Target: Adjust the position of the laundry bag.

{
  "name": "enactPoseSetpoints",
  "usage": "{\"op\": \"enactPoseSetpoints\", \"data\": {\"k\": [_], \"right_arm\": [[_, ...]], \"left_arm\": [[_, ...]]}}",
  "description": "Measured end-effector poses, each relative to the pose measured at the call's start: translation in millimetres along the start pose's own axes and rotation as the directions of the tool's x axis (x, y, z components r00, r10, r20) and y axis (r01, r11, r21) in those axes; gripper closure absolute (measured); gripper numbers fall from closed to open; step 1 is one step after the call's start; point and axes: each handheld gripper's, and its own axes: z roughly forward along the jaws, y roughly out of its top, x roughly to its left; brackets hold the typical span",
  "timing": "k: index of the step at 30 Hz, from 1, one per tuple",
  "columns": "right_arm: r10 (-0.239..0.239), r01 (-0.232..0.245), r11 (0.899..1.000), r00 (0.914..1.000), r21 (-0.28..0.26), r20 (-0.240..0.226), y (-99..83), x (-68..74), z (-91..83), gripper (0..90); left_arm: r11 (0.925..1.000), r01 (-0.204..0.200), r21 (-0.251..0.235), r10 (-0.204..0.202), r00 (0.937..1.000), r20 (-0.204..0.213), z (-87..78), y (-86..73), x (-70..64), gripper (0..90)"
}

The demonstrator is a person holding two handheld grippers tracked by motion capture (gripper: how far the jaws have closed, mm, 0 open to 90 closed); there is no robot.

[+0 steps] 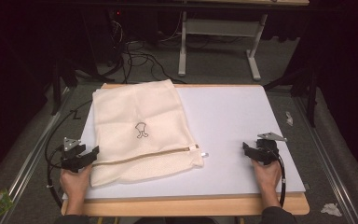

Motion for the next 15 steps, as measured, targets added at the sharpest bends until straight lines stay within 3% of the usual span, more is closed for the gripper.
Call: {"op": "enactPoseSetpoints", "data": {"k": [15], "right_arm": [[0.012,-0.012,1.0,0.9998,-0.001,-0.014,0.3,-2.0,0.1,39.0]], "left_arm": [[1.0,-0.003,-0.005,0.003,0.9999,0.012,-0.4,0.1,0.4,41.3]]}}
